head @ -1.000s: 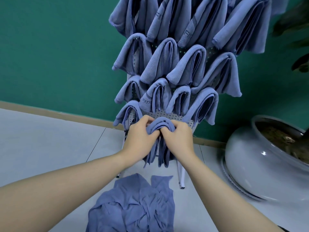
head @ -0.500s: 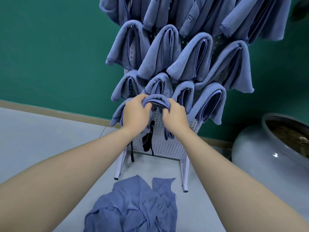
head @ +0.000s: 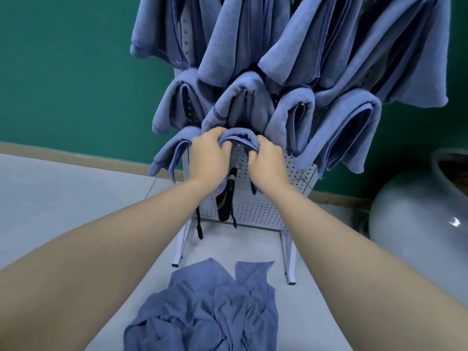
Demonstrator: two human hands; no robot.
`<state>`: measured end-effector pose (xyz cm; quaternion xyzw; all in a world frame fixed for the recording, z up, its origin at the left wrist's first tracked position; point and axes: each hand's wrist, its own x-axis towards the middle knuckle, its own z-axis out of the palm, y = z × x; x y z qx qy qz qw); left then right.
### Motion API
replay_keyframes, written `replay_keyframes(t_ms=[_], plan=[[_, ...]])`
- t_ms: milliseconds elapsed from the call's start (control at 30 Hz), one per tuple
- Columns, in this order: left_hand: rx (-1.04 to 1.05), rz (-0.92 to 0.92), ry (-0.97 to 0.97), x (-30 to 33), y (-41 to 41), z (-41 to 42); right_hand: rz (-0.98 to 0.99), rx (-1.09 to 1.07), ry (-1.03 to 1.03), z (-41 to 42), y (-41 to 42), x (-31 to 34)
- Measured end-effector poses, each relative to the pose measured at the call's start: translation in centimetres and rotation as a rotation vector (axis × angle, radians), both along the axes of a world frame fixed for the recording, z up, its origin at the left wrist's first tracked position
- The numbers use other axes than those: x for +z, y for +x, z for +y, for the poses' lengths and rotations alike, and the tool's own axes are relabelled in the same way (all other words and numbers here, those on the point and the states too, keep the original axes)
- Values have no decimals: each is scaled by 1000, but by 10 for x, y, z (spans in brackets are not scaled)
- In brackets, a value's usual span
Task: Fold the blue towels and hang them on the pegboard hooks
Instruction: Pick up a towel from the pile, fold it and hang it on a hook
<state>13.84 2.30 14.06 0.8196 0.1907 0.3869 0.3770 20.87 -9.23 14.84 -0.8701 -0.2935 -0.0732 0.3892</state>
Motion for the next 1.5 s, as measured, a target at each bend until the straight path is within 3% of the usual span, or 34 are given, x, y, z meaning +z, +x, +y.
replay_keyframes(t_ms=[200,400,733,867,1033,1200,1300,1367,1433,1500], plan=[[-20,5,-6,-36,8,-2,-31,-2,123,8,6,-37],[-73,89,10,-79,5,-1,-10,-59,72,10,10,-57],[-73,71,-213,-121,-23,-20,232,-104,211,-5,-18,-110],[-166,95,-269,-141,-57,-27,430,-90,316,-21,-45,-143],[-225,358,-206,-203,-97,-19,547,-40,-96,-60,-62,-208],[-492,1001,-217,-269,-130,-8,742,132,-524,-93,-83,-263],[-624,1246,-180,-296,-143,-2,777,247,-656,-104,-96,-290],[-661,1312,39,-307,-149,-1,798,271,-663,-110,-103,-302],[-624,1266,215,-311,-152,-2,795,261,-660,-111,-105,-309],[-567,1148,223,-313,-153,-4,768,251,-685,-109,-106,-313]])
